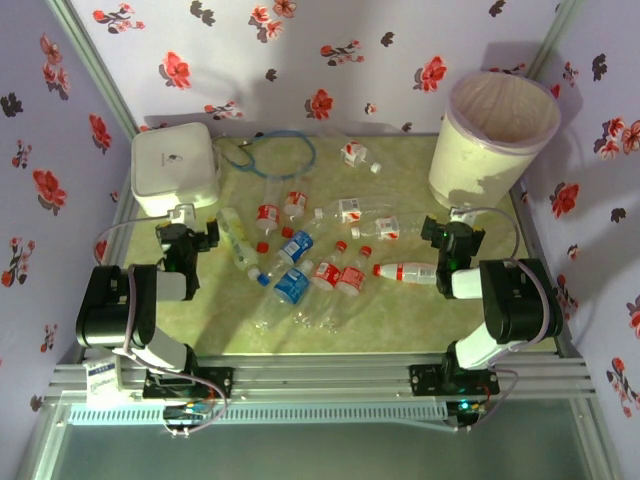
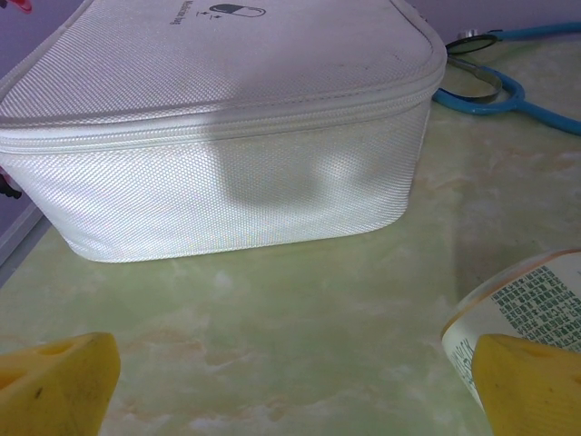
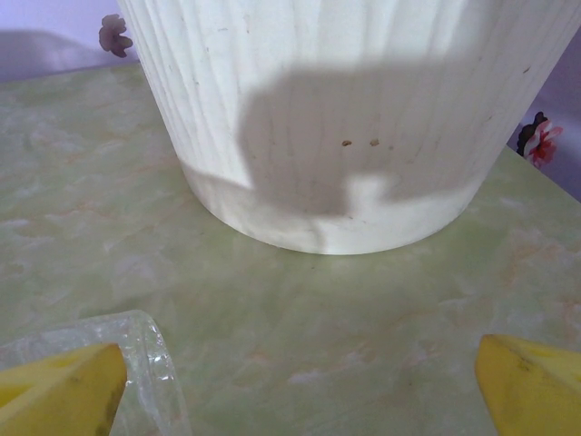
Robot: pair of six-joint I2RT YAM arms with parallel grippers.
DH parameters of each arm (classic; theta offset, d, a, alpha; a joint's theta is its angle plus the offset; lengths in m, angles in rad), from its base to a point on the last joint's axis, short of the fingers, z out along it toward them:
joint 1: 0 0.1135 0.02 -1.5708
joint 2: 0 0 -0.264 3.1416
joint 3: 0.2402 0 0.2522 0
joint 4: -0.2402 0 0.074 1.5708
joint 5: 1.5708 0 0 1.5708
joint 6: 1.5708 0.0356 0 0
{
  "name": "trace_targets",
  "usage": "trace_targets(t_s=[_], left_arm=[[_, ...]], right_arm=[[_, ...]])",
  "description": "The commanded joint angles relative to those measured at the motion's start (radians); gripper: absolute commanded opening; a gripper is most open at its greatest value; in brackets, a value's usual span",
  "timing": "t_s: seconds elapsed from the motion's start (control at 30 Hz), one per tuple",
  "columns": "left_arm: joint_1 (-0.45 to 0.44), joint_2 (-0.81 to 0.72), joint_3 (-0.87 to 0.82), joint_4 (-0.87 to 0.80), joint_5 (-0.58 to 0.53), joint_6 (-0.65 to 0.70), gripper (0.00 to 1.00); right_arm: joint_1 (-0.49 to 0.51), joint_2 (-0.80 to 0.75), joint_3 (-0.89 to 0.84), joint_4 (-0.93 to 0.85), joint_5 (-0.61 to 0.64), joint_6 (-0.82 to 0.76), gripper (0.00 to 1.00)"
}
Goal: Put the plastic bottles in the bin
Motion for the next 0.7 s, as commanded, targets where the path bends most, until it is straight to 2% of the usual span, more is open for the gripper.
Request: trace_targets(t_s=[0.0, 0.53, 0.67], left_arm=[[0.009, 0.001, 0.016, -0.004, 0.015, -0.008, 1.0], [0.01, 0.001, 0.016, -0.002, 0.019, -0.009, 1.0], [0.01, -0.112, 0.057, -0.163, 0.006, -0.01, 1.0]], right_arm=[[-0.017, -0.002, 0.009, 0.007, -0.02, 0.016, 0.99], [-0.017, -0.005, 0.005, 0.012, -0.02, 0.015, 0.99], [-0.017, -0.025, 0.017, -0.02, -0.019, 0.018, 0.99]])
